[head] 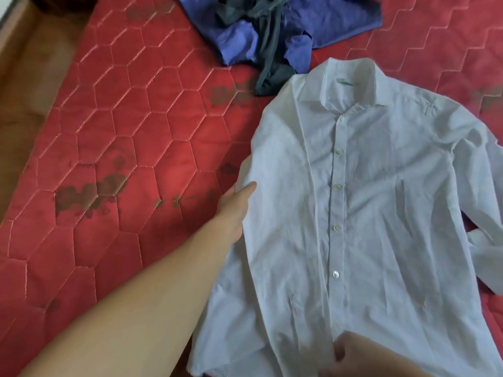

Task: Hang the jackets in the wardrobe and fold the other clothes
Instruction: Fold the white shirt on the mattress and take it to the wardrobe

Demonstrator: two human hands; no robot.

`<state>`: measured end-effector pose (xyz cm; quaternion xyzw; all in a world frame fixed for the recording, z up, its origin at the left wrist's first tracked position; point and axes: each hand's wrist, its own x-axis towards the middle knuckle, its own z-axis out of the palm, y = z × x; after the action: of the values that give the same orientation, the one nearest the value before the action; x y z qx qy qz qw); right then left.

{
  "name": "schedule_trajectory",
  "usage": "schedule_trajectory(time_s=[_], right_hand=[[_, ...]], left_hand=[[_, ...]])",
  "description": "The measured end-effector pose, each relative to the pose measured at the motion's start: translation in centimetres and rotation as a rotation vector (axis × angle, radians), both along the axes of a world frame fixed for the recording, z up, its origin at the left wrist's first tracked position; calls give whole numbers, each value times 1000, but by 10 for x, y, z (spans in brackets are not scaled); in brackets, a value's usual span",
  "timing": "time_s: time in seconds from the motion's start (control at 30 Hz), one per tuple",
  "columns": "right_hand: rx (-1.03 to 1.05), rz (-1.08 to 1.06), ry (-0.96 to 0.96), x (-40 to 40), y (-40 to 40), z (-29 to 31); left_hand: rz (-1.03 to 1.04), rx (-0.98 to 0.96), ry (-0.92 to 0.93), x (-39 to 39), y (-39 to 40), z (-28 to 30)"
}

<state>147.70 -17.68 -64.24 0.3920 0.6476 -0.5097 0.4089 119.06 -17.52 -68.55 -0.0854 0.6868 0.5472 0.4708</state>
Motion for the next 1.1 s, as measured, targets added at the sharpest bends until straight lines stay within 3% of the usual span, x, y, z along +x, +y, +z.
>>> schedule_trajectory(time_s=[0.17, 0.27, 0.33, 0.5, 0.6, 0.67, 0.83, 0.97, 1.03, 1.1], right_hand=[[-133, -125, 119, -35, 40, 1], [-172, -88, 72, -44, 53, -9], [-126, -61, 71, -54, 62, -13], [11, -419, 130, -93, 94, -20], [46, -416, 107, -109, 102, -24], [65, -404, 73, -113, 105, -27], [45, -391, 54, -118, 109, -22], [21, -340, -25, -126, 114, -16], [121, -267, 9, -139, 121, -12], [470, -263, 162, -168, 144, -14]], left_hand=[[14, 77, -61, -40, 34, 6], [91, 104, -78, -56, 42, 4], [127, 161, -85, -66, 46, 1], [162, 237, -101, -90, 45, -10], [244, 247, -99, -99, 41, -21], [213, 218, -57, -103, 43, -25], [-124, 16, 251, -113, 70, -16], [-45, -80, 281, -125, 79, -15], [33, -97, 243, -128, 76, -19], [69, -109, 216, -128, 77, -20]])
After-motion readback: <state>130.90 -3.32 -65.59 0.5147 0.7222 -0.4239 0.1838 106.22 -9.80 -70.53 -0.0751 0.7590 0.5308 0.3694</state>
